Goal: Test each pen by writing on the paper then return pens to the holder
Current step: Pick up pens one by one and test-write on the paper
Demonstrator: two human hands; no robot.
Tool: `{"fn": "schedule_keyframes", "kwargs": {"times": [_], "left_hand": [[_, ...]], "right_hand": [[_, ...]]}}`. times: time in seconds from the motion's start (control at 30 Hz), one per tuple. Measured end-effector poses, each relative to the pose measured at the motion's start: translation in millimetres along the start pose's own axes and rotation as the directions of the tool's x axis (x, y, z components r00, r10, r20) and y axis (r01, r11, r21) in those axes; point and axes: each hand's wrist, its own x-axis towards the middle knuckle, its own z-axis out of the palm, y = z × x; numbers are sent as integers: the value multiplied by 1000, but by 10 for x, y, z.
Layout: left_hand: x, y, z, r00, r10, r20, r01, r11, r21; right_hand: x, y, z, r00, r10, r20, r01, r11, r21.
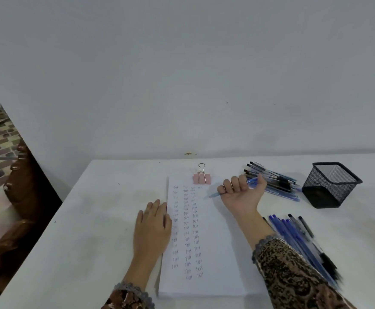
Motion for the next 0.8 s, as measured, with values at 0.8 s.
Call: {"fn": "schedule_keyframes", "kwargs": {"times": [0.8], "left_hand": [[18, -19, 14, 999, -6, 35, 4, 999, 51]], "right_hand": [[545, 478, -62, 957, -211, 202, 285, 535, -795]]}}
